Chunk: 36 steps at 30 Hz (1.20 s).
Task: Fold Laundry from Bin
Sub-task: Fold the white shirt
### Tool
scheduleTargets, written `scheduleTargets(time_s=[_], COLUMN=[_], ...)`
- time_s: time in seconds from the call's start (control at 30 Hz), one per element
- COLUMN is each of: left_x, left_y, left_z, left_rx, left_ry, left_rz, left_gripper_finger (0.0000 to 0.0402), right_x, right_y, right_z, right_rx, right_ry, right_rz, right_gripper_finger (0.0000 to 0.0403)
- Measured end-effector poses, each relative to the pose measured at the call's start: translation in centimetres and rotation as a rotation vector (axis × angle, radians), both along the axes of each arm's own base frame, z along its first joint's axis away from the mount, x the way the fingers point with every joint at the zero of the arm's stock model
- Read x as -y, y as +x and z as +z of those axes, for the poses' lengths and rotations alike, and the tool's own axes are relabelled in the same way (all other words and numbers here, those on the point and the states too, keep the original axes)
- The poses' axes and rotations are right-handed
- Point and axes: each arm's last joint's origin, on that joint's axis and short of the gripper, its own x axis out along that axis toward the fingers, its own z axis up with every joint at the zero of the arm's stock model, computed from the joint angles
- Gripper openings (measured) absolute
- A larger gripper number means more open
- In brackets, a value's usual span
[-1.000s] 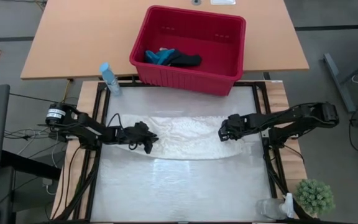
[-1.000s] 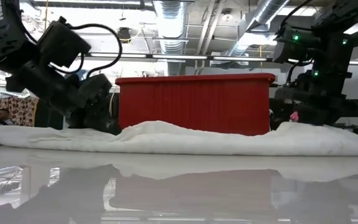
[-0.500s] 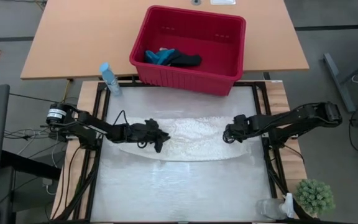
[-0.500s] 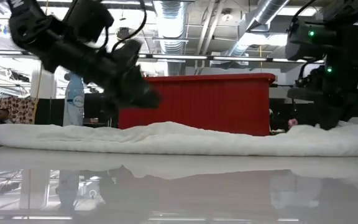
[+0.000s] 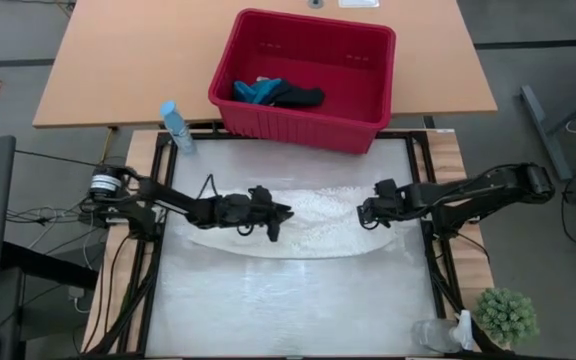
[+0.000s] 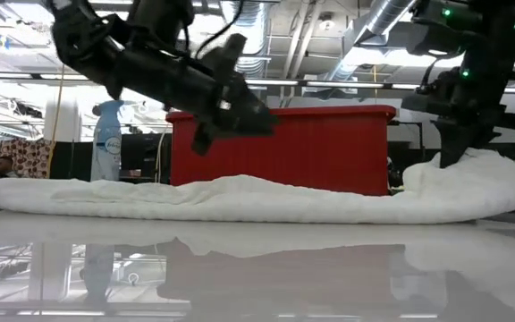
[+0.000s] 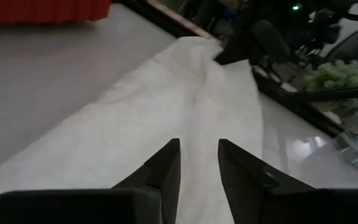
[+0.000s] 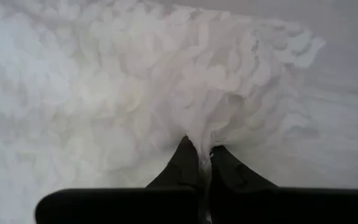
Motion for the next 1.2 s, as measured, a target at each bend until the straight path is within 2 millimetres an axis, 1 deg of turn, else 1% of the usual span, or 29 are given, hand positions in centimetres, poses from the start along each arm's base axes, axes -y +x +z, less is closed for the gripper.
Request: scheduleTargets(time_s=[0.1,0.2,0.37,0.47,0.57,0.77,0.9,0.97,1.03,1.07,1.2], left_x=[0.1,0.1,0.3,0.4,0.2,-0.8,-1.5,-1.8,-2.2,-2.4,-3.0], left_y=[1.8,4.0,7.7,9.3,10.2,10.5,10.4,10.3,9.9,9.6,8.0], left_z=[-0.6,-1.0,-2.7,-3.7,-4.7,-5.0,-5.2,-5.1,-4.4,-3.6,0.4], left_rx=[0.03,0.022,-0.089,-0.18,-0.25,-0.265,-0.284,-0.29,-0.339,-0.358,-0.413], left_ry=[-0.003,0.038,0.065,0.074,0.078,0.076,0.068,0.069,0.076,0.084,0.119], left_rz=[-0.024,-0.056,-0.146,-0.158,-0.153,-0.13,-0.123,-0.143,-0.164,-0.164,-0.156], left_gripper_finger=[0.0074,0.0047,0.0008,0.0003,0.0003,0.0001,0.0,0.0,0.0,0.0,0.0], right_x=[0.0,0.0,-0.1,-0.4,-0.7,-1.2,-1.3,-1.2,-1.2,-1.2,-1.1], right_y=[0.1,0.1,0.3,0.6,1.2,2.8,3.9,4.4,4.9,5.2,6.7], right_z=[0.2,0.2,0.2,0.5,1.4,3.7,4.5,4.6,4.6,4.4,3.6], right_rx=[0.009,0.009,0.024,0.06,0.104,0.236,0.346,0.374,0.394,0.392,0.403], right_ry=[-0.001,-0.005,-0.004,-0.003,-0.011,-0.038,-0.061,-0.073,-0.07,-0.067,-0.061], right_rz=[0.002,0.001,0.009,0.024,0.053,0.134,0.189,0.205,0.224,0.232,0.269], right_gripper_finger=[0.003,0.003,0.003,0.003,0.003,0.003,0.003,0.003,0.003,0.003,0.003])
